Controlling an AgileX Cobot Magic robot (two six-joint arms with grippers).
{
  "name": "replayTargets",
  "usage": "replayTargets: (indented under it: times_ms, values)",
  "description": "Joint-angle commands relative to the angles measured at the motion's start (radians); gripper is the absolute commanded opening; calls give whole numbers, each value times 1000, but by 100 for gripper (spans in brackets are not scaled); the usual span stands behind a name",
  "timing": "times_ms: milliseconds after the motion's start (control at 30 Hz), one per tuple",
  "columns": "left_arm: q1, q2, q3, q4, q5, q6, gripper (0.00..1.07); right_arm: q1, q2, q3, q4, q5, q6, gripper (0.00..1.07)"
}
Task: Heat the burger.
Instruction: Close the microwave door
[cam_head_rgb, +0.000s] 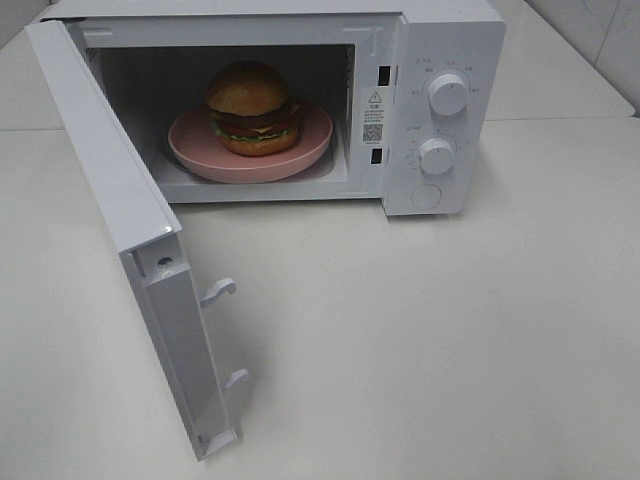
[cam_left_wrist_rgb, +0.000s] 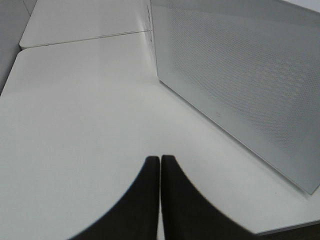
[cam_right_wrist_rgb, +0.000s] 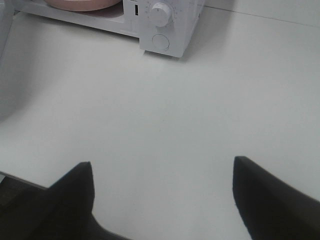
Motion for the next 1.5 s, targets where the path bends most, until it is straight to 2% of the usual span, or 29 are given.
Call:
replayTargets:
  times_ms: [33,367,600,700,867,1100,1267,1500]
  values:
    - [2,-18,0,-5,-7,3,0,-5,-11,2,-3,-9,0,70]
    - [2,-18,0,-9,-7,3,0,-25,-11,2,-2,-9,0,70]
    - [2,-18,0,-10,-7,3,0,-193,-11,2,-2,-9,0,70]
    - [2,-18,0,-16,-6,3,0,-217,-12,2,-2,-9,0,70]
    - [2,-18,0,-20,-6,3,0,-219,-23,2,-2,-9,0,70]
    - [2,-18,0,-23,-8,2,0,-219,-127,2,-2,-9,0,70]
    - [2,-14,-11,-24,-25,3,0,-219,-125,2,-5,-10,0,70]
    - [2,86,-21,-23,-128,4,0,-219,-125,2,-5,-10,0,70]
